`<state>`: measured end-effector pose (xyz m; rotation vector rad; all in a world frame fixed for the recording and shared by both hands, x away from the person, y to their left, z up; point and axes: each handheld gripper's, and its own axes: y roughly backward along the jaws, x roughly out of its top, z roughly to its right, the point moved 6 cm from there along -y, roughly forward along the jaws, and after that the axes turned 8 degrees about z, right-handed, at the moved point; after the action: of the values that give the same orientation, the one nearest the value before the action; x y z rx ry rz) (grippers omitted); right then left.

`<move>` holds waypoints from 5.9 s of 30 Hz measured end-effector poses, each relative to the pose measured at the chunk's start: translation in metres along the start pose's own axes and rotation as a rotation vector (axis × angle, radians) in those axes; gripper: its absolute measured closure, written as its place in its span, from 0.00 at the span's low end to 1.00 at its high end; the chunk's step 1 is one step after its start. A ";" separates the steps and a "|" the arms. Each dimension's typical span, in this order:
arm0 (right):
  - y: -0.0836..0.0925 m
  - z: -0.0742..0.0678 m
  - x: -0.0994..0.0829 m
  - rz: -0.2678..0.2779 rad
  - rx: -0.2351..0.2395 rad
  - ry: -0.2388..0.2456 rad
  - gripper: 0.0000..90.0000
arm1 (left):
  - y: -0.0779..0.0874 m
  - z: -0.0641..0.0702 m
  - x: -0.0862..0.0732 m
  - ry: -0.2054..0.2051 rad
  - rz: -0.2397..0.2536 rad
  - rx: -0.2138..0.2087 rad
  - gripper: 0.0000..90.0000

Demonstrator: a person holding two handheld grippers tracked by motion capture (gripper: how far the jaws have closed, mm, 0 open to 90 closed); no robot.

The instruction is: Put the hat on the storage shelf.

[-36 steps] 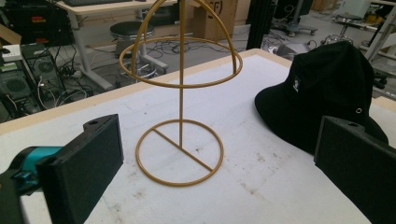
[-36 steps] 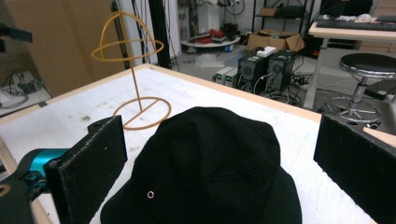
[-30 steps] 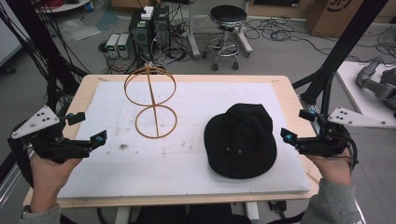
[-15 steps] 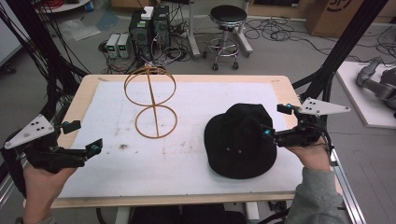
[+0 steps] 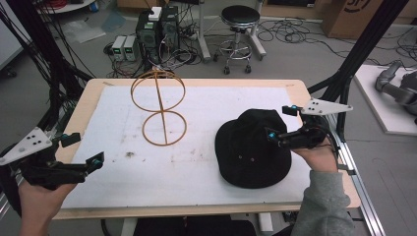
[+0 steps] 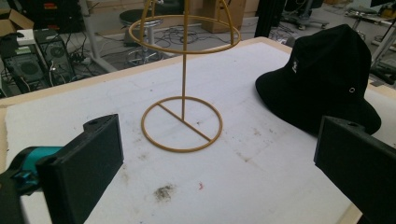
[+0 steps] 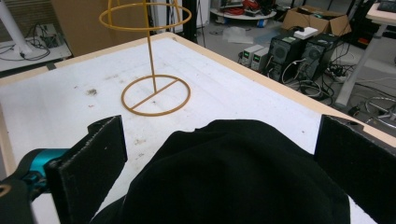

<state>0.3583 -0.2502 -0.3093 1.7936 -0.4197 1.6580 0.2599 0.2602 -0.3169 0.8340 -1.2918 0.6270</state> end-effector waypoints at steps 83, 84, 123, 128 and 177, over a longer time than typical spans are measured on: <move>-0.029 0.014 0.049 -0.102 -0.066 0.165 0.95 | 0.022 0.009 -0.012 0.010 -0.033 0.037 0.02; -0.029 0.013 0.054 -0.099 -0.060 0.159 0.95 | 0.023 0.010 -0.013 0.010 -0.035 0.039 0.02; -0.123 -0.057 0.220 0.109 0.205 0.306 0.95 | 0.091 0.017 -0.037 0.061 -0.051 0.173 0.02; -0.134 -0.065 0.233 0.111 0.232 0.320 0.95 | 0.104 0.021 -0.043 0.074 -0.053 0.201 0.02; -0.274 -0.084 0.139 -0.070 0.274 0.077 0.11 | 0.116 0.042 -0.048 0.077 -0.052 0.207 0.02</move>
<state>0.4876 0.0330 -0.2416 1.9065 -0.0970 1.7971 0.1345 0.2940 -0.3404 0.9999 -1.1447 0.7534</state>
